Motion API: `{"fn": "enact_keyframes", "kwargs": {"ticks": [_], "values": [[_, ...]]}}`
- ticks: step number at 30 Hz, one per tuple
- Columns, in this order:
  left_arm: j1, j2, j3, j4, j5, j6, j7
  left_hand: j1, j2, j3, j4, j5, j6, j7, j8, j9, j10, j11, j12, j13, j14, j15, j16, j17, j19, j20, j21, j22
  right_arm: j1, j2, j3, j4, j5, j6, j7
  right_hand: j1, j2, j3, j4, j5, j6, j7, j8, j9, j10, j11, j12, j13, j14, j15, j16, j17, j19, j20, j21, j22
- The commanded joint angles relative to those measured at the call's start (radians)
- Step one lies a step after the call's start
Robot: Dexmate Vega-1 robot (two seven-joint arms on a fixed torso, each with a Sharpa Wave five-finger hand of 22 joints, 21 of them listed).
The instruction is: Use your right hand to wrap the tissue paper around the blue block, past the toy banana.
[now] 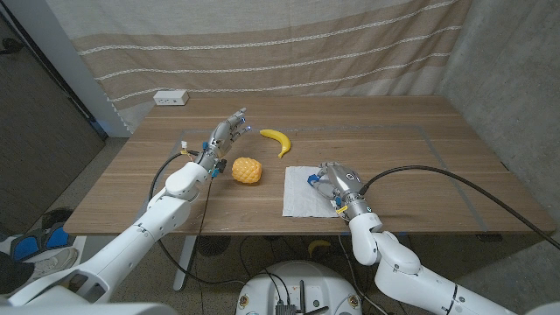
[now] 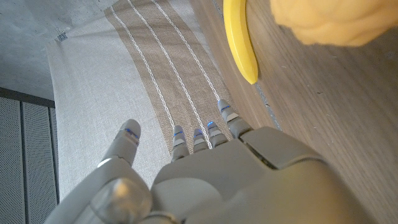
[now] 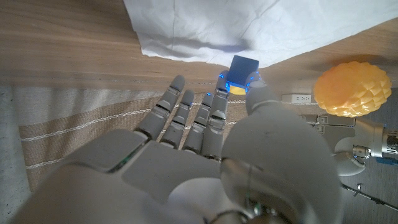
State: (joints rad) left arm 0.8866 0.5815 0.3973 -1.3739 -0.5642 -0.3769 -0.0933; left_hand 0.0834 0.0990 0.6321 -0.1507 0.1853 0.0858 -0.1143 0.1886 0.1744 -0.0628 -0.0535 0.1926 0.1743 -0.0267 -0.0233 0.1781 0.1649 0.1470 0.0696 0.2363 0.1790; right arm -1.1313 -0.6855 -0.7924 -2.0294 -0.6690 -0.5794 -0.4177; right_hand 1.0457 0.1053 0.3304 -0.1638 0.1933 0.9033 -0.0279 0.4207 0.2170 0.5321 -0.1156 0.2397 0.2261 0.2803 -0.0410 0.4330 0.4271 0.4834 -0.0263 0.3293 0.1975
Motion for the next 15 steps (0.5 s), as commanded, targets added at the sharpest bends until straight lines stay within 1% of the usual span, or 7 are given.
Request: {"fn": "enact_keyframes", "kwargs": {"ticks": [1, 3, 5, 8, 9, 10, 15], "values": [[-0.007, -0.003, 0.004, 0.01, -0.005, 0.001, -0.014, 0.011, 0.016, 0.004, -0.005, -0.003, 0.005, -0.001, -0.003, 0.003, 0.007, -0.003, -0.001, 0.003, 0.003, -0.001, -0.001, 0.002, 0.009, -0.004, -0.003, 0.003, -0.017, -0.014, 0.007, -0.032, 0.0, -0.032, 0.043, -0.018, -0.029, -0.022, 0.007, 0.003, -0.072, -0.015, -0.036, 0.02, -0.018, 0.016, -0.01, 0.004, -0.004, -0.123, -0.01, -0.007, -0.009, 0.015, 0.007, 0.002], [-0.008, -0.003, 0.005, 0.012, -0.004, -0.002, -0.016, 0.011, 0.016, 0.004, -0.005, -0.003, 0.005, 0.0, -0.003, 0.003, 0.006, -0.002, -0.002, 0.003, 0.003, -0.001, -0.001, 0.002, 0.01, -0.005, -0.004, 0.003, -0.019, -0.016, 0.009, -0.036, 0.003, -0.034, 0.048, -0.033, -0.036, -0.032, 0.013, -0.001, -0.108, -0.021, -0.053, 0.015, -0.031, 0.026, -0.016, 0.004, -0.008, -0.118, -0.015, -0.01, -0.01, 0.02, 0.008, 0.001], [-0.008, -0.004, 0.005, 0.013, -0.006, -0.002, -0.018, 0.011, 0.016, 0.004, -0.005, -0.003, 0.005, -0.001, -0.003, 0.003, 0.006, -0.002, -0.002, 0.003, 0.003, 0.0, -0.001, 0.002, 0.01, -0.005, -0.004, 0.003, -0.02, -0.019, 0.008, -0.041, 0.0, -0.042, 0.055, -0.05, -0.047, -0.043, 0.017, -0.005, -0.131, -0.019, -0.066, 0.011, -0.039, 0.034, -0.019, 0.004, -0.013, -0.107, -0.02, -0.013, -0.012, 0.027, 0.007, 0.001], [-0.009, -0.005, 0.005, 0.014, -0.004, -0.005, -0.019, 0.011, 0.016, 0.004, -0.005, -0.003, 0.005, -0.001, -0.003, 0.003, 0.006, -0.003, -0.002, 0.003, 0.003, 0.001, -0.001, 0.002, 0.011, -0.006, -0.004, 0.003, -0.021, -0.021, 0.005, -0.05, -0.002, -0.06, 0.072, -0.071, -0.061, -0.056, 0.022, -0.011, -0.159, -0.016, -0.081, 0.006, -0.049, 0.038, -0.022, 0.004, -0.016, -0.101, -0.025, -0.016, -0.016, 0.035, 0.006, 0.0], [-0.008, -0.006, 0.005, 0.013, -0.007, -0.004, -0.019, 0.011, 0.016, 0.004, -0.005, -0.003, 0.005, -0.001, -0.003, 0.003, 0.006, -0.003, -0.002, 0.003, 0.003, 0.001, -0.002, 0.002, 0.011, -0.005, -0.004, 0.003, -0.022, -0.023, 0.006, -0.052, -0.003, -0.061, 0.073, -0.086, -0.065, -0.063, 0.028, -0.014, -0.174, -0.018, -0.09, 0.003, -0.065, 0.04, -0.028, 0.004, -0.021, -0.097, -0.029, -0.016, -0.02, 0.037, 0.005, -0.001], [-0.009, -0.006, 0.005, 0.014, -0.006, -0.006, -0.02, 0.011, 0.016, 0.004, -0.005, -0.003, 0.005, -0.001, -0.003, 0.003, 0.006, -0.004, -0.002, 0.003, 0.003, 0.001, -0.001, 0.002, 0.011, -0.006, -0.004, 0.003, -0.025, -0.026, 0.008, -0.055, 0.002, -0.06, 0.075, -0.093, -0.067, -0.066, 0.03, -0.015, -0.188, -0.021, -0.097, 0.002, -0.066, 0.04, -0.028, 0.005, -0.023, -0.096, -0.03, -0.016, -0.022, 0.039, 0.004, -0.001], [-0.008, -0.006, 0.008, 0.012, -0.003, -0.008, -0.023, 0.011, 0.016, 0.004, -0.005, -0.003, 0.005, -0.001, -0.003, 0.003, 0.008, -0.004, -0.001, 0.003, 0.004, 0.001, -0.001, 0.002, 0.012, -0.005, -0.005, 0.003, -0.036, -0.036, 0.02, -0.068, 0.02, -0.056, 0.078, -0.135, -0.08, -0.086, 0.043, -0.017, -0.215, -0.013, -0.114, -0.003, -0.077, 0.055, -0.03, 0.005, -0.029, -0.08, -0.038, -0.018, -0.028, 0.048, 0.001, -0.002]]}}
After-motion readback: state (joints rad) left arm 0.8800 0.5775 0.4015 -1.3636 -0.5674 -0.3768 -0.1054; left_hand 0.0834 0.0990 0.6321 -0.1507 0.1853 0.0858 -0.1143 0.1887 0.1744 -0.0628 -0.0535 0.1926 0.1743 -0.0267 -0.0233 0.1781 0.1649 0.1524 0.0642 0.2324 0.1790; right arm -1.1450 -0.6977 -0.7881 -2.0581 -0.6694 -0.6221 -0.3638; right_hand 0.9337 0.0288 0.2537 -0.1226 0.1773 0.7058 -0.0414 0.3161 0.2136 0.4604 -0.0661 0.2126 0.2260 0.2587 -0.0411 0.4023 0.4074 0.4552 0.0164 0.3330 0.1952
